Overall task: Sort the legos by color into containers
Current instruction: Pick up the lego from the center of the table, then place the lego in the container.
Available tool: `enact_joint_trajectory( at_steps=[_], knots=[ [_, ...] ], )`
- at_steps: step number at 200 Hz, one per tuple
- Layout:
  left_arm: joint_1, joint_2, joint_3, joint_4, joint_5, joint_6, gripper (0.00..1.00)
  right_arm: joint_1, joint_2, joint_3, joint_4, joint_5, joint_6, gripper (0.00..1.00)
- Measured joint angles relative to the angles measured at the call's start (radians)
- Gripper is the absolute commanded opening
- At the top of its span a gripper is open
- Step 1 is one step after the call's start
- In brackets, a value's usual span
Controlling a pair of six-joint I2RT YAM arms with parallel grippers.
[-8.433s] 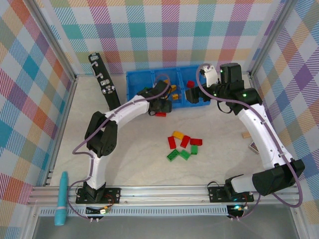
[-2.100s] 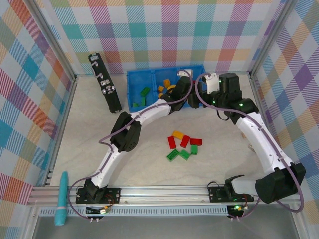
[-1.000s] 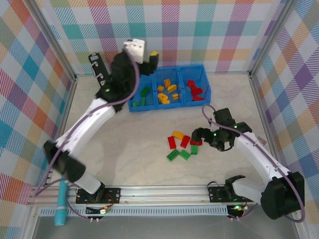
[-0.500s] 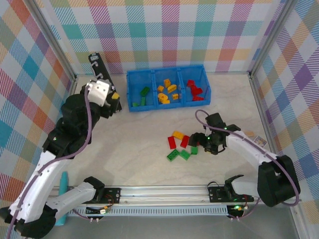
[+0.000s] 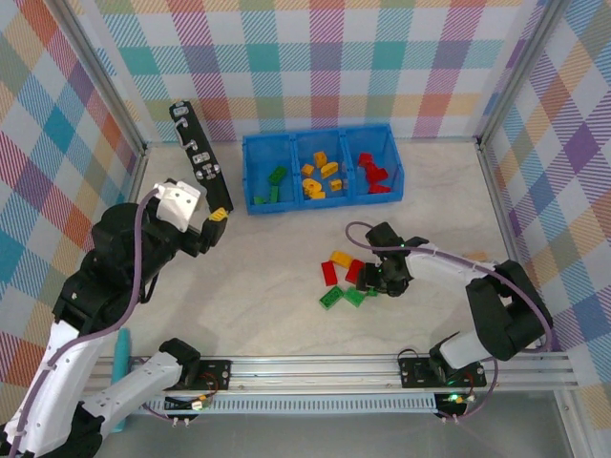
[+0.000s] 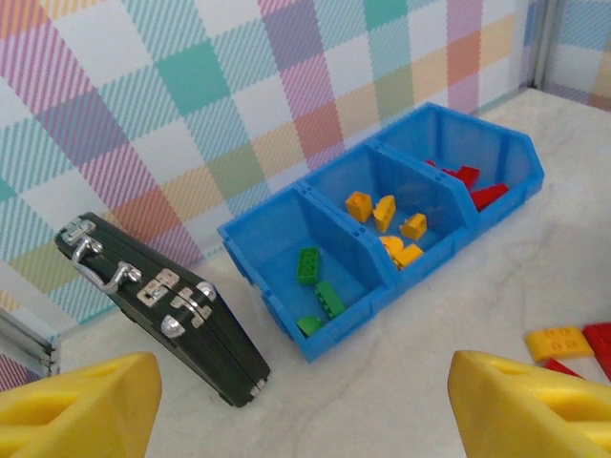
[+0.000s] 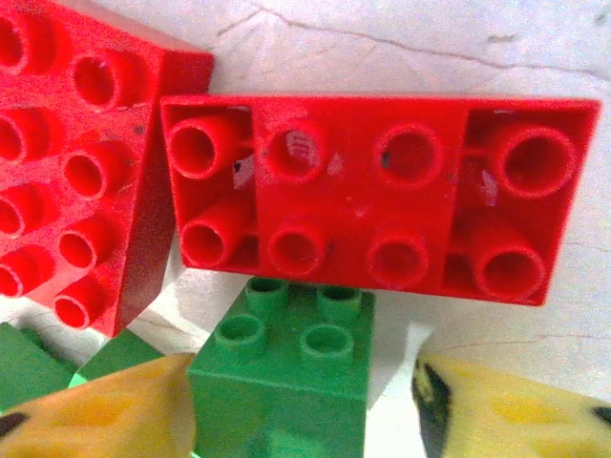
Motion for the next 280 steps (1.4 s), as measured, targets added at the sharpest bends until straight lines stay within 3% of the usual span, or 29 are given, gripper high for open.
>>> enact_joint_trajectory(
  at_steps=[33, 63, 105, 125, 146, 185, 213, 242, 280],
  knots=[
    [0.000, 0.077, 0.168, -0.111, 0.010, -0.013, 0.80, 0.000, 0.005, 0.009, -0.009, 0.036, -0.003, 0.36],
    [0.000, 0.094, 0.219, -0.147, 0.005, -0.022, 0.83, 0.000, -0.005, 0.102, -0.099, 0.064, -0.024, 0.33],
    [-0.004, 0.095, 0.219, -0.166, -0.027, -0.017, 0.82, 0.000, 0.008, 0.565, -0.238, 0.114, -0.149, 0.32],
    [-0.018, 0.095, 0.219, -0.166, -0.064, -0.006, 0.82, 0.002, 0.068, 0.787, -0.180, 0.140, -0.227, 0.32],
    [-0.037, 0.087, 0.219, -0.162, -0.096, 0.006, 0.81, 0.008, 0.140, 0.896, -0.055, 0.146, -0.311, 0.33],
    [-0.069, 0.066, 0.198, -0.159, -0.151, 0.032, 0.81, 0.037, 0.324, 0.926, 0.323, 0.087, -0.459, 0.33],
    [-0.077, 0.045, 0.188, -0.156, -0.186, 0.048, 0.81, 0.058, 0.550, 1.033, 0.515, 0.003, -0.515, 0.32],
    [-0.082, 0.036, 0.186, -0.144, -0.209, 0.060, 0.81, 0.079, 0.820, 1.275, 0.551, -0.054, -0.558, 0.34],
    [-0.084, 0.035, 0.186, -0.139, -0.209, 0.061, 0.81, 0.124, 1.154, 1.727, 0.418, -0.030, -0.653, 0.44]
  ],
)
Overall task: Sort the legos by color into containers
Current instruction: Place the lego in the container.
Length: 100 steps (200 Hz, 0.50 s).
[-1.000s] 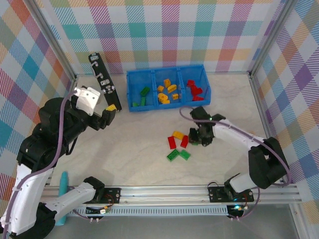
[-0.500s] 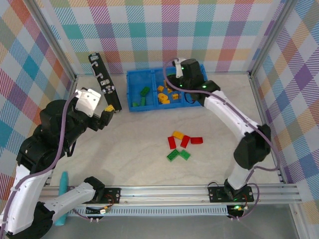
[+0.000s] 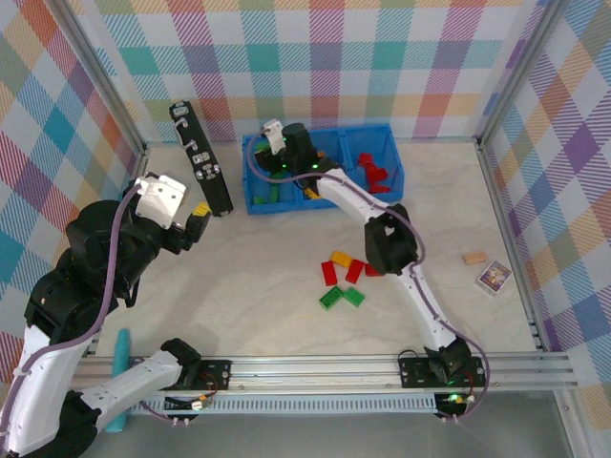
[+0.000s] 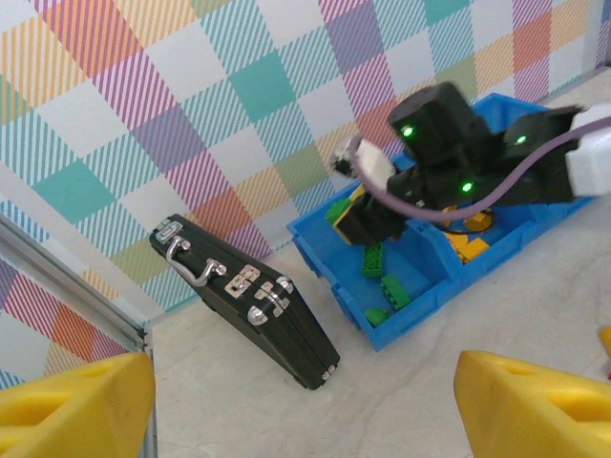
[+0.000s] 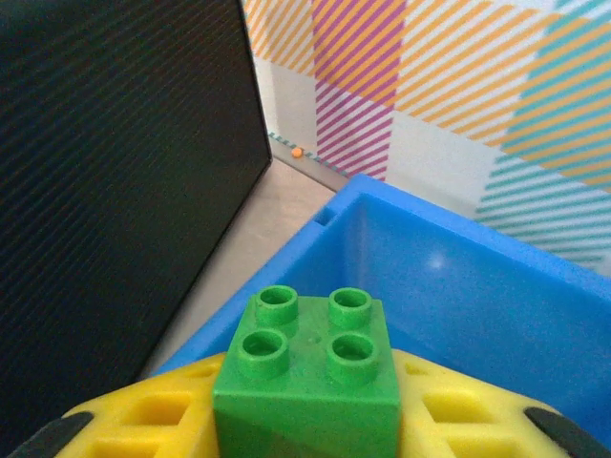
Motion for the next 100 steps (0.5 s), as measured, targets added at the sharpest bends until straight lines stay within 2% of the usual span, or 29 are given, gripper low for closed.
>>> enact_joint_trajectory(
  at_steps=[20, 67, 100],
  knots=[
    [-0.005, -0.001, 0.000, 0.000, 0.000, 0.000, 0.82, 0.025, 0.091, 0.114, -0.054, 0.057, -0.085, 0.50],
    [-0.006, -0.005, 0.000, 0.000, -0.002, 0.000, 0.82, 0.040, 0.119, 0.110, -0.098, 0.121, -0.160, 0.58],
    [-0.006, -0.004, 0.000, 0.000, -0.003, 0.000, 0.82, 0.052, -0.036, -0.174, -0.034, 0.103, -0.183, 0.64]
  ],
)
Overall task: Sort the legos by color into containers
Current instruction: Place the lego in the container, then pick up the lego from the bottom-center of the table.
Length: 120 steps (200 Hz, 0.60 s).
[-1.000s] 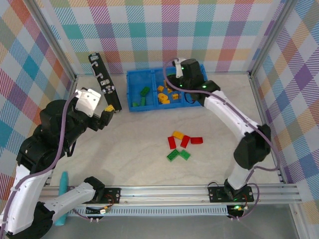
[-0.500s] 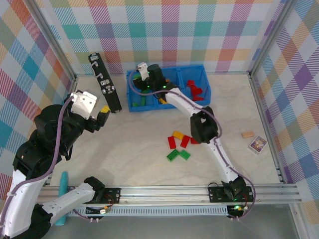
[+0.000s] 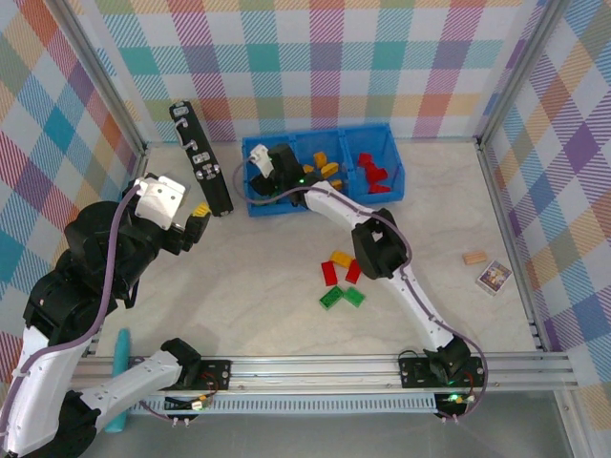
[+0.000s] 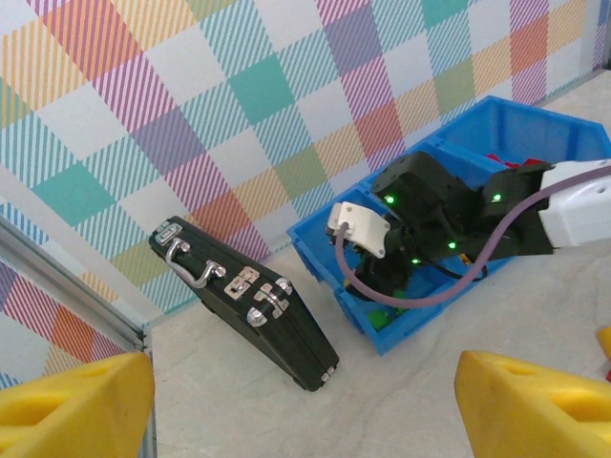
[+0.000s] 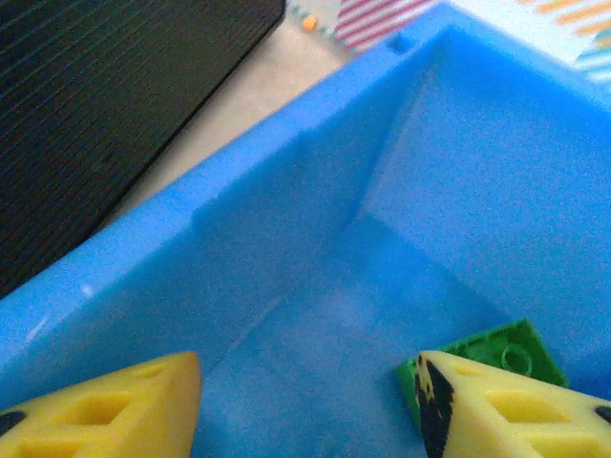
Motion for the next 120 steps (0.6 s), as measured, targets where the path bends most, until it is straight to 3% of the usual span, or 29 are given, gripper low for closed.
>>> enact_joint_trajectory(
  at_steps=[26, 61, 90, 120],
  knots=[
    [0.000, 0.000, -0.004, 0.001, -0.004, 0.001, 0.82, 0.015, -0.220, -0.234, -0.011, -0.021, -0.003, 0.68],
    [0.000, 0.000, -0.034, 0.007, -0.018, 0.012, 0.83, 0.036, -0.664, -0.536, -0.057, -0.017, 0.037, 0.76],
    [-0.001, 0.003, -0.039, 0.007, -0.018, 0.019, 0.83, 0.047, -1.028, -0.765, -0.159, 0.050, 0.164, 0.80],
    [-0.005, 0.003, -0.053, 0.011, -0.018, 0.022, 0.84, 0.046, -1.291, -1.075, -0.288, 0.102, 0.289, 0.83]
  ],
)
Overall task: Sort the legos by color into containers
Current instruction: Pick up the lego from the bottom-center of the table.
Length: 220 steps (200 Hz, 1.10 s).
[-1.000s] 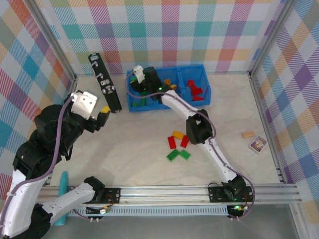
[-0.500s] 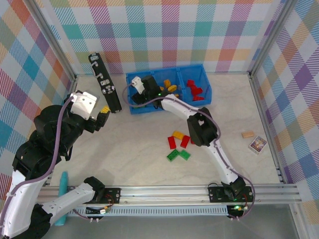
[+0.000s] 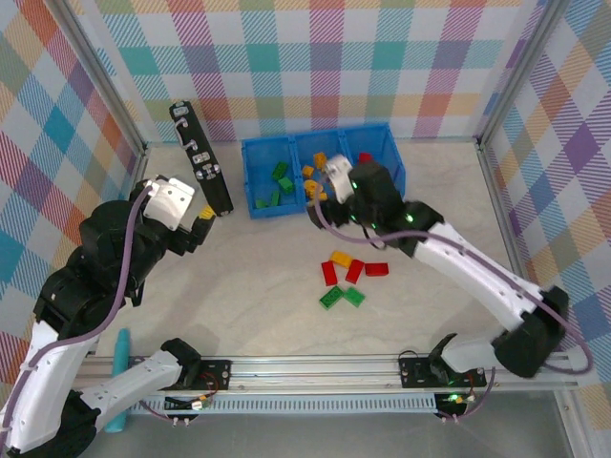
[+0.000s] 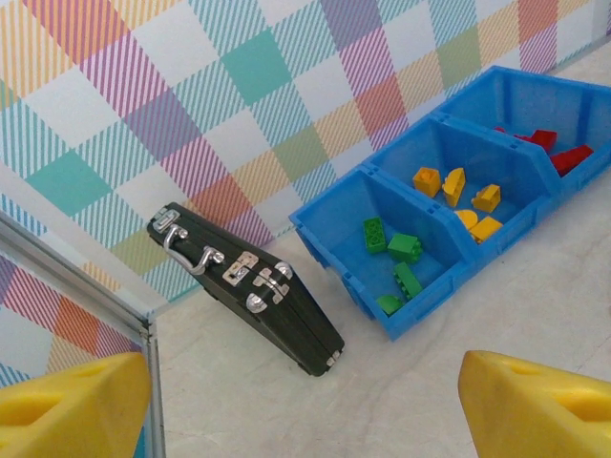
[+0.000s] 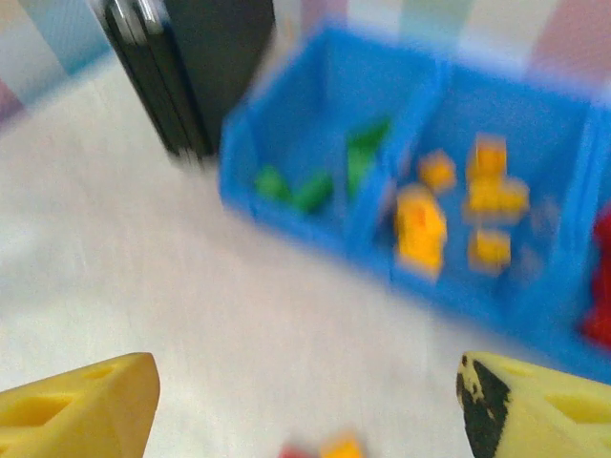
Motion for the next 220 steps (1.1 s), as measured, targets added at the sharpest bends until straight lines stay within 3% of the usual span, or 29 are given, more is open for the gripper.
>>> enact_joint_trajectory(
  at_steps=[30, 61, 108, 220],
  knots=[
    [-0.001, 0.009, -0.011, 0.015, 0.001, 0.001, 0.84, 0.000, -0.176, -0.303, -0.128, -0.018, 0.087, 0.85],
    [-0.002, 0.019, -0.011, 0.015, 0.003, 0.001, 0.84, 0.000, -0.256, -0.427, -0.195, -0.016, 0.175, 0.85],
    [-0.002, 0.044, -0.010, 0.014, 0.012, 0.000, 0.84, 0.003, -0.154, -0.513, -0.157, -0.015, 0.265, 0.86],
    [-0.003, 0.056, -0.009, 0.015, 0.038, 0.000, 0.84, 0.027, 0.014, -0.512, -0.080, -0.072, 0.304, 0.85]
  ],
)
